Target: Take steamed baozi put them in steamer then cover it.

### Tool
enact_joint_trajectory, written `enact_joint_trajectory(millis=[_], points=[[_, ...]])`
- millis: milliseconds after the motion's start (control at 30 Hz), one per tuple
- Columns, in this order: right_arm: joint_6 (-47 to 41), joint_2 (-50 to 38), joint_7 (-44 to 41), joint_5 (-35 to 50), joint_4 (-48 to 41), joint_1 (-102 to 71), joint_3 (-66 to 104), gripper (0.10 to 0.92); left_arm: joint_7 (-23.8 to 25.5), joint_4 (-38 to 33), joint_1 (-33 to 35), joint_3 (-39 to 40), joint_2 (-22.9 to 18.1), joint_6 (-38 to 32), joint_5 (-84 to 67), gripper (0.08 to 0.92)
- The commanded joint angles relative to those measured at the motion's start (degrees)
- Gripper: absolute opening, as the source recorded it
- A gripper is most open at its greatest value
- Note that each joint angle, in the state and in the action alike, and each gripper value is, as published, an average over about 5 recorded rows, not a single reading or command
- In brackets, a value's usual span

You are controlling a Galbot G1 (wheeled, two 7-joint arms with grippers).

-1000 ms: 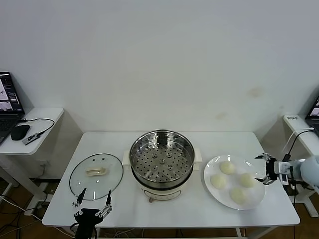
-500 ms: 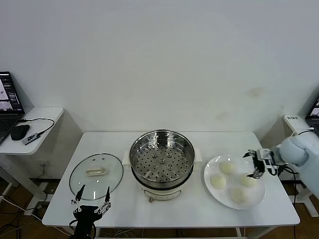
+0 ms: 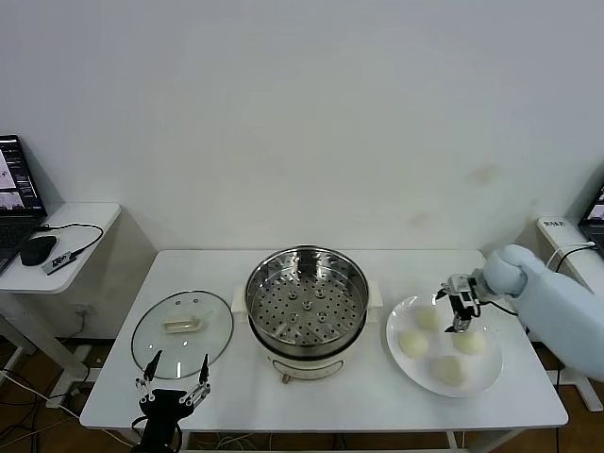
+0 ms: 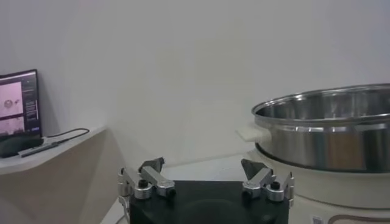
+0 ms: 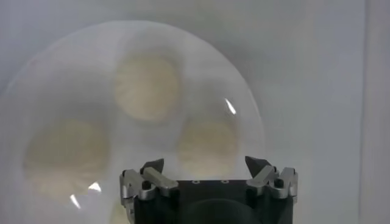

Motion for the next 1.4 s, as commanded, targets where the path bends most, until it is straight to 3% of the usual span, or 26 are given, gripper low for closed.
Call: enact_joint_trajectory(millis=[33, 633, 900, 1133, 1400], points=[[-0.3, 5.2, 0.1, -1.8, -5.8, 3.0, -4.2, 0.823, 0.0, 0.2, 0.0, 0.0, 0.0, -0.1, 0.0, 0.823], [-0.7, 5.9, 0.6, -3.4, -7.2, 1.5, -2.3, 0.709, 0.2, 0.5, 0.0, -0.1, 0.0, -0.2, -0.4, 0.823], [-0.7, 4.8, -0.3, -2.3, -5.9, 2.1, -2.4, 0.574, 0.1, 0.3, 0.0, -0.1, 0.1, -0.2, -0.4, 0.823], [-1.4, 0.4, -1.4, 1.4, -0.5, 5.1, -3.7, 0.566, 0.0, 0.2, -0.1, -0.1, 0.4, -0.1, -1.0, 0.823], [-3.9, -9.5, -1.7, 11.3, 10.0, 16.3, -9.6, 0.568, -2.5, -0.8, -0.7, 0.4, 0.8, 2.5, -7.6, 0.823]])
